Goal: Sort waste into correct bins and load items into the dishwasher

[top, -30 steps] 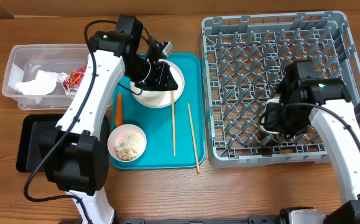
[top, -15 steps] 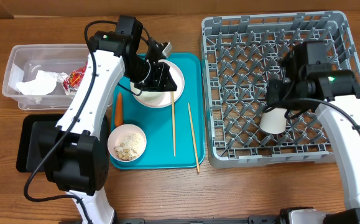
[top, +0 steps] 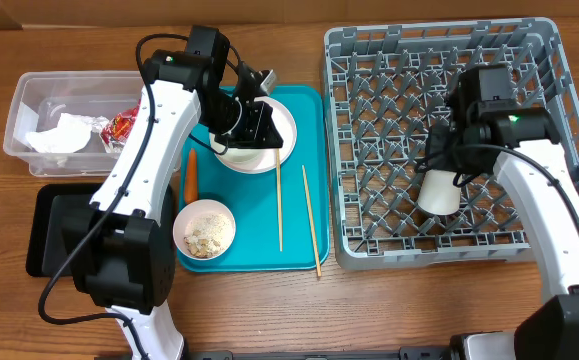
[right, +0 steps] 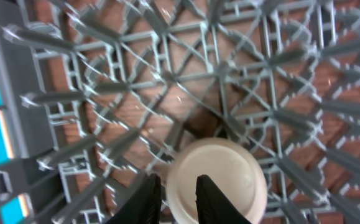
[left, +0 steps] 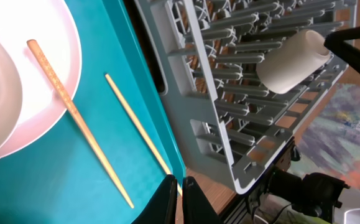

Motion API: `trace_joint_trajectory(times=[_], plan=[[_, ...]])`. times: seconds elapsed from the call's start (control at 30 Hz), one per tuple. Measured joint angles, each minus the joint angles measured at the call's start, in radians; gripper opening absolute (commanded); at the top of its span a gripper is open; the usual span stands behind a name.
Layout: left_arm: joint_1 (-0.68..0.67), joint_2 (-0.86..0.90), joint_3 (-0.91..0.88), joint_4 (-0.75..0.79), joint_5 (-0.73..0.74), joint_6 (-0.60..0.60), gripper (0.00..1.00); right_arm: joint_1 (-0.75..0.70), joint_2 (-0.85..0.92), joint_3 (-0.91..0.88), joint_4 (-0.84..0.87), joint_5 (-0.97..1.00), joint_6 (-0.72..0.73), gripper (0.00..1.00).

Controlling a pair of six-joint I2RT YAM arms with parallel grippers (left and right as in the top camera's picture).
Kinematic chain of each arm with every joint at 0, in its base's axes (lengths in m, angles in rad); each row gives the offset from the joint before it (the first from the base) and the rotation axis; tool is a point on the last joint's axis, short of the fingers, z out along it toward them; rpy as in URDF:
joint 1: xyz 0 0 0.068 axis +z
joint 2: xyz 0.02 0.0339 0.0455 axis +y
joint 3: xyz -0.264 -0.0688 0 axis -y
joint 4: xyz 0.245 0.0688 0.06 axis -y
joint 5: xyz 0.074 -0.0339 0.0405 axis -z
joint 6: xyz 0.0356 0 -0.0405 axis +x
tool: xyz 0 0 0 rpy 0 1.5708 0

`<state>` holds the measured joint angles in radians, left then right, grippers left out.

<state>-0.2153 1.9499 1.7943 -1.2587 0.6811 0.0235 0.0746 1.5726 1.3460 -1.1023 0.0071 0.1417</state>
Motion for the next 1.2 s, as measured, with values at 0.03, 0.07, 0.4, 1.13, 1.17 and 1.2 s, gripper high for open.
trace_joint_trajectory(times=[0.03, 0.07, 0.4, 1.13, 1.17, 1.2], plan=[[0.000, 0.000, 0.000, -0.002, -0.003, 0.000, 0.06, 0.000, 0.001, 0.000, -0.016, 0.002, 0.004, 0.22], [0.000, 0.000, 0.000, -0.003, -0.006, 0.000, 0.06, 0.000, 0.001, 0.000, -0.034, 0.005, 0.008, 0.22], [0.000, 0.000, 0.000, -0.002, -0.021, 0.000, 0.06, 0.000, 0.001, 0.000, -0.180, 0.013, 0.024, 0.23], [0.000, 0.000, 0.000, -0.004, -0.028, 0.000, 0.06, 0.000, 0.001, -0.040, -0.191, 0.019, 0.045, 0.24], [0.000, 0.000, 0.000, -0.004, -0.028, 0.000, 0.06, 0.000, 0.001, -0.040, -0.190, 0.019, 0.045, 0.24], [0.000, 0.000, 0.000, -0.004, -0.028, 0.000, 0.06, 0.000, 0.001, -0.040, -0.189, 0.019, 0.045, 0.24]])
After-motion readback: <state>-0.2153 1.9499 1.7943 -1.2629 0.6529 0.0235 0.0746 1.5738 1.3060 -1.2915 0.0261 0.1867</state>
